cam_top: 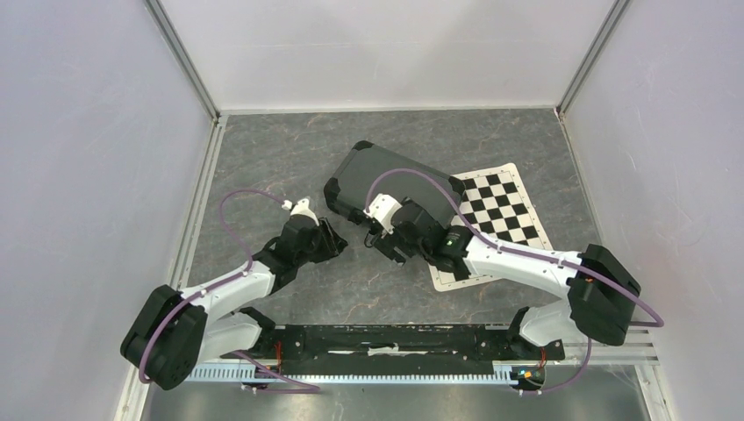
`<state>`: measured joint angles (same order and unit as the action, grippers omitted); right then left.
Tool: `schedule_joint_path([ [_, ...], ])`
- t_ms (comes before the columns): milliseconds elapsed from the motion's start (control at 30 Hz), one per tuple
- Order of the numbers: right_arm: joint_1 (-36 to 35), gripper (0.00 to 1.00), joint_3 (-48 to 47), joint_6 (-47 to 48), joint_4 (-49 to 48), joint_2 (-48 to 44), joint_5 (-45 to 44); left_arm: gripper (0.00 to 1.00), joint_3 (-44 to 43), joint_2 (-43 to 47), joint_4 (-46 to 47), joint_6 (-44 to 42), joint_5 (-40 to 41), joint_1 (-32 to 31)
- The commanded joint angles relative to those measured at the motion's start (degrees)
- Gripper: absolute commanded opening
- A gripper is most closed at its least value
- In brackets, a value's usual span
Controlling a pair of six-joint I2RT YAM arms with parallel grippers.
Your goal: Pack up texas hold em set
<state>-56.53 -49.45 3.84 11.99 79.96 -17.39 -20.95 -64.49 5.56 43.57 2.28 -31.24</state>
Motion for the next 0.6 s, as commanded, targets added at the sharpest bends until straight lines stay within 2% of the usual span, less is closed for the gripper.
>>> schedule_joint_path([
  [0, -0.2, 0.96, -5.5, 2.1, 2.3, 2.1, -0.4, 0.51, -0.4, 1.4, 2.3, -2.2, -0.7, 0.3],
  [100, -0.3, 0.98, -8.0, 2.7, 3.6, 4.7, -0.9, 0.52, -0.6, 1.1, 2.1, -2.8, -1.1, 0.5],
  [167, -0.5, 0.98, -8.5, 2.9, 3.4, 6.3, -1.4, 0.46, -0.1, 0.7, 4.1, -2.9, -2.7, 0.5],
  [233, -0.7, 0.98, -8.5, 3.1, 2.6, 7.3, -2.6, 0.45, 0.6, 0.6, 6.2, -2.2, -4.3, 0.5],
  [467, -1.6, 0.98, -9.5, 4.0, 0.4, 9.1, -13.8, 0.41, 0.5, -2.0, 8.9, -2.2, -5.6, 0.5],
  [567, -1.7, 0.96, -8.7, 4.2, -1.1, 9.1, -14.5, 0.39, 0.2, -3.1, 10.0, -2.2, -6.1, 0.5],
])
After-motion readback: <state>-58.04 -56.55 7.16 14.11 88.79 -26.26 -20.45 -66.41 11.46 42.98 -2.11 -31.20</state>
